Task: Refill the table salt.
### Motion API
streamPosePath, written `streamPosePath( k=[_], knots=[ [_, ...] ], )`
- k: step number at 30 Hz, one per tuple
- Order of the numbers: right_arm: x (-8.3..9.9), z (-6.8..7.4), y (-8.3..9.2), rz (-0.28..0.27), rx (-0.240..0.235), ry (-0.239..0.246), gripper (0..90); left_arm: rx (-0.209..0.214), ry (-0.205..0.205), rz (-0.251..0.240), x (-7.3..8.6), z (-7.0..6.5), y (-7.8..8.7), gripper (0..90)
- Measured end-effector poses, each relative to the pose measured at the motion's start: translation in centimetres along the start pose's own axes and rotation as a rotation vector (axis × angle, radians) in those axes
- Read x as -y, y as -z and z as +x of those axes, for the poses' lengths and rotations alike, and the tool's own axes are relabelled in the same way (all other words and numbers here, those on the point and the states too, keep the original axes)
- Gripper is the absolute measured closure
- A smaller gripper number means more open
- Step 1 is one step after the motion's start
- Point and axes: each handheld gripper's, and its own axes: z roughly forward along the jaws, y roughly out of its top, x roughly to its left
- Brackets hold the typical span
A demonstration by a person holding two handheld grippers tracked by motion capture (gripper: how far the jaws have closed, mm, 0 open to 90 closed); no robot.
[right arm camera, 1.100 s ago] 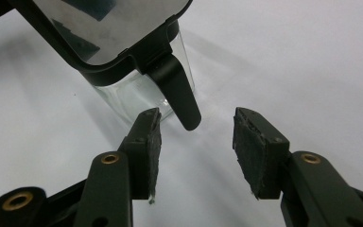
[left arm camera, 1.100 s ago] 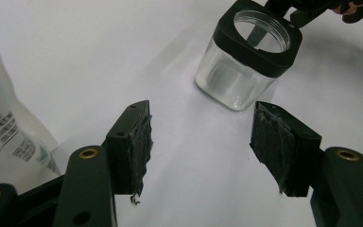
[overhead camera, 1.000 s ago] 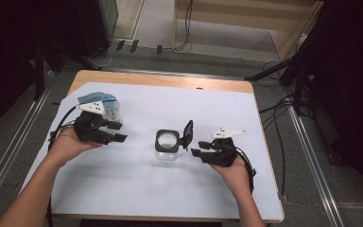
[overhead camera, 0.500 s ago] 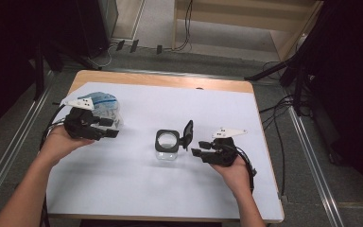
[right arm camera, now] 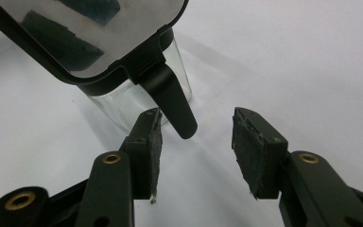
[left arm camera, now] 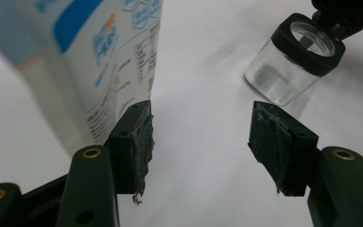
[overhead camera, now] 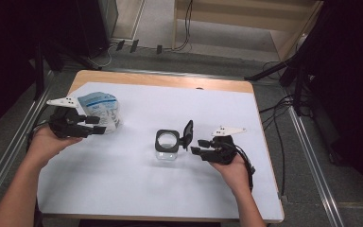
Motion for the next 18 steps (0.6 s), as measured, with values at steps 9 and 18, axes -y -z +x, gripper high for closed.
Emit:
streamPosePath(
  k=[9,18],
  knots=[
    [-0.3,0.0,-0.3,0.013,-0.006,0.002,55.0,-0.042,0.042,-0.059,0.7,1.0,2.6,41.9],
    [-0.3,-0.1,-0.4,0.015,-0.006,0.001,54.9,-0.113,0.037,-0.02,-0.5,2.1,3.5,44.1]
  ],
)
